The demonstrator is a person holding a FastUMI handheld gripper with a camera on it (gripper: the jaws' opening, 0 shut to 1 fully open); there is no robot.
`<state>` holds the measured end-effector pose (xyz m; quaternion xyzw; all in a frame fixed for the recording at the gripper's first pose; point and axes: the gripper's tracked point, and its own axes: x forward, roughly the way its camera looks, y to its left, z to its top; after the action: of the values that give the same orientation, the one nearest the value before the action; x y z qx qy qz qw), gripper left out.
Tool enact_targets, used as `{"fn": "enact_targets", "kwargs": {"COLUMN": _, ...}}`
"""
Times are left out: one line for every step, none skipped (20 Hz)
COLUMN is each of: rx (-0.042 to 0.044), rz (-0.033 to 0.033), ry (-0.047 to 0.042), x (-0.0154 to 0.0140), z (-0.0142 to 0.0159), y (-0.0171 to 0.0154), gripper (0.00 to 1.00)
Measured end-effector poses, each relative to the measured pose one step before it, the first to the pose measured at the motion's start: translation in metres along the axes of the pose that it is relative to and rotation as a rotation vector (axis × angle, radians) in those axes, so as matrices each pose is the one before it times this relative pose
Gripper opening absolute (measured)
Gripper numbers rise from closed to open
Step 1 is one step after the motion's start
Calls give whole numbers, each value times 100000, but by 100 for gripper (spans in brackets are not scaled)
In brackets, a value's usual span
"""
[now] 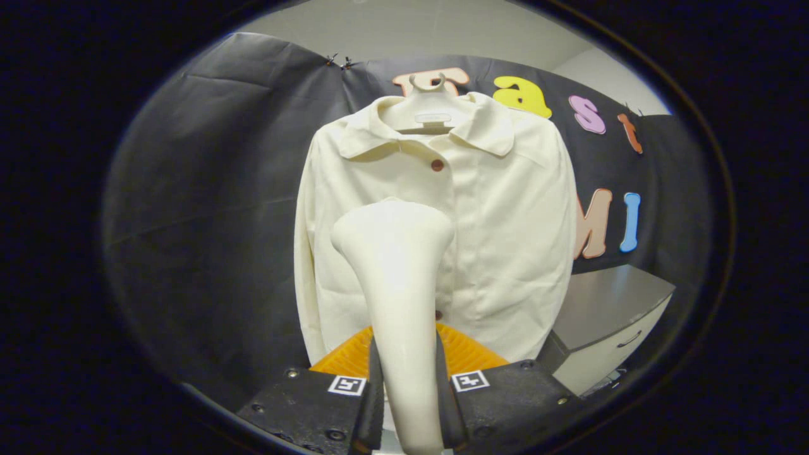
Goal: Iron the clothes twice with a garment steamer, once on the left side and once on the right side.
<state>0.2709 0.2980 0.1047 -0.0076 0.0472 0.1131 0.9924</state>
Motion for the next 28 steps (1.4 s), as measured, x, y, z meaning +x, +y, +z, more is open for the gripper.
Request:
{"fn": "enact_targets", "kwargs": {"rx": 841, "rz": -967, "ry": -122, "x": 782, "z": 153, "y": 231, "gripper": 35}}
{"fn": "enact_targets", "kwargs": {"rx": 954, "rz": -924, "ry": 71, "x": 574, "z": -29, "y": 133, "gripper": 35}}
{"fn": "enact_targets", "kwargs": {"rx": 268, "rz": -592, "ry": -23, "x": 636, "z": 31, "y": 285, "gripper": 35}}
{"fn": "enact_targets", "kwargs": {"rx": -88, "rz": -476, "ry": 109, "x": 532, "z": -98, "y": 164, "gripper": 35}}
{"fn": "enact_targets", "kwargs": {"rx": 380, "rz": -382, "ry": -478, "x": 357, "z": -64, "y": 154, "gripper": 35}}
{"fn": "enact_targets", "kwargs": {"rx": 144, "rz": -813, "ry": -1261, "x": 229, "z": -41, "y": 46, "gripper": 35}}
{"fn": "enact_targets", "kwargs": {"rx": -69, "rz": -1002, "ry": -452, "x": 125, "z": -226, "y": 58, "gripper": 35}}
{"fn": "enact_targets", "kwargs": {"rx": -789, "rz": -890, "ry": 1000, "x": 326, "z": -603, "y": 225, "gripper": 35}}
{"fn": "enact_targets", "kwargs": {"rx": -915, "rz": -751, "ry": 1521, "x": 289, "z": -517, "y": 75, "gripper": 35}}
{"fn": "enact_targets", "kwargs": {"rx": -1289, "rz": -599, "ry": 847, "x": 391, "z": -547, "y": 107, "gripper": 35}}
{"fn": "enact_targets", "kwargs": {"rx": -992, "rz": -364, "ry": 888, "x": 282, "z": -563, "y": 208, "gripper": 35}}
{"fn": "enact_targets", "kwargs": {"rx": -605, "rz": 178, "ry": 1113, "x": 291, "z": -623, "y": 270, "gripper": 35}}
{"fn": "enact_targets", "kwargs": {"rx": -615, "rz": -355, "ry": 1282, "x": 193, "z": -784, "y": 172, "gripper": 35}}
{"fn": "enact_targets", "kwargs": {"rx": -931, "rz": -420, "ry": 454, "x": 84, "z": -652, "y": 78, "gripper": 36}}
{"fn": "enact_targets", "kwargs": {"rx": -390, "rz": -788, "ry": 132, "x": 260, "z": -494, "y": -14, "gripper": 35}}
{"fn": "enact_targets", "kwargs": {"rx": -275, "rz": -661, "ry": 764, "x": -26, "z": -778, "y": 150, "gripper": 35}}
{"fn": "enact_targets", "kwargs": {"rx": -828, "rz": -566, "ry": 893, "x": -30, "z": -877, "y": 122, "gripper": 35}}
{"fn": "enact_targets", "kwargs": {"rx": -712, "rz": -550, "ry": 1016, "x": 105, "z": -652, "y": 67, "gripper": 35}}
{"fn": "enact_targets", "kwargs": {"rx": -563, "rz": -253, "ry": 973, "x": 149, "z": -754, "y": 83, "gripper": 35}}
{"fn": "enact_targets", "kwargs": {"rx": -304, "rz": 30, "ry": 939, "x": 101, "z": -756, "y": 172, "gripper": 36}}
{"fn": "enact_targets", "kwargs": {"rx": -474, "rz": 200, "ry": 1052, "x": 86, "z": -903, "y": 226, "gripper": 36}}
{"fn": "enact_targets", "kwargs": {"rx": -423, "rz": -280, "ry": 1373, "x": 75, "z": -908, "y": 47, "gripper": 36}}
{"fn": "enact_targets", "kwargs": {"rx": -530, "rz": -604, "ry": 1288, "x": 133, "z": -935, "y": -4, "gripper": 36}}
{"fn": "enact_targets", "kwargs": {"rx": 27, "rz": -531, "ry": 1336, "x": 78, "z": -993, "y": -11, "gripper": 36}}
{"fn": "enact_targets", "kwargs": {"rx": 509, "rz": -508, "ry": 1593, "x": 189, "z": -1134, "y": -36, "gripper": 36}}
{"fn": "enact_targets", "kwargs": {"rx": -276, "rz": -82, "ry": 1891, "x": 83, "z": -1201, "y": 76, "gripper": 36}}
{"fn": "enact_targets", "kwargs": {"rx": -1602, "rz": 76, "ry": 2327, "x": 195, "z": -1354, "y": 11, "gripper": 36}}
{"fn": "enact_targets", "kwargs": {"rx": -1068, "rz": -445, "ry": 2243, "x": 211, "z": -1331, "y": -84, "gripper": 36}}
